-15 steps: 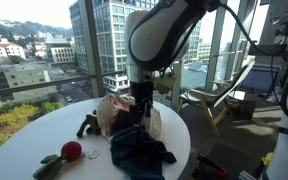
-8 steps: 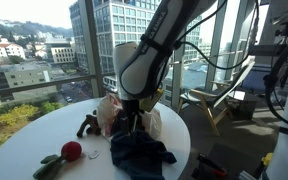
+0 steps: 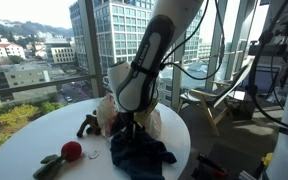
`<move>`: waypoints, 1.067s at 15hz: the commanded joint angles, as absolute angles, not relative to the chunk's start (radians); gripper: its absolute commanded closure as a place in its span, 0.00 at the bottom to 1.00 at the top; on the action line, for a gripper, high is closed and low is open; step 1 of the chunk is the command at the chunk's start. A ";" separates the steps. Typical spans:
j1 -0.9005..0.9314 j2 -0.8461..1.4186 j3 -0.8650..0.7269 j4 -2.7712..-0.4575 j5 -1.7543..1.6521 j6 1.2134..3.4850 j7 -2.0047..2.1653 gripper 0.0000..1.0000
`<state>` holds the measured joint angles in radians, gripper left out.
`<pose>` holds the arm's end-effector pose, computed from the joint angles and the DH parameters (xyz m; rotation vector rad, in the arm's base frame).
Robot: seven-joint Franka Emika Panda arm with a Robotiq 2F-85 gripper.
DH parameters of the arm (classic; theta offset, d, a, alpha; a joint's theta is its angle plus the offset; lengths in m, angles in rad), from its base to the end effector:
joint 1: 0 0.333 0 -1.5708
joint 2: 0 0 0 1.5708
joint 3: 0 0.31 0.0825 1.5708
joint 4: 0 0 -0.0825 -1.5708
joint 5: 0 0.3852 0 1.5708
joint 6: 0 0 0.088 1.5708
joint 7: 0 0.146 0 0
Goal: Pick up the black shirt from the plastic and put it on the table, pick up the peach shirt from the plastic and put it on the table, pick up the pink shirt from the plastic and put it on the table, pick up the green apple toy from the plastic and put it on the table
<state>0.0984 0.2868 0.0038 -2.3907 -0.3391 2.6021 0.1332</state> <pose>0.4872 0.0503 0.1472 2.9450 0.3956 -0.0816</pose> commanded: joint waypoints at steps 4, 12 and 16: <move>0.099 0.220 -0.001 -2.402 -0.286 2.613 0.128 0.80; 0.107 -0.057 0.091 -2.437 -0.079 2.619 0.000 0.98; 0.158 -0.205 0.155 -2.432 -0.124 2.617 0.009 0.98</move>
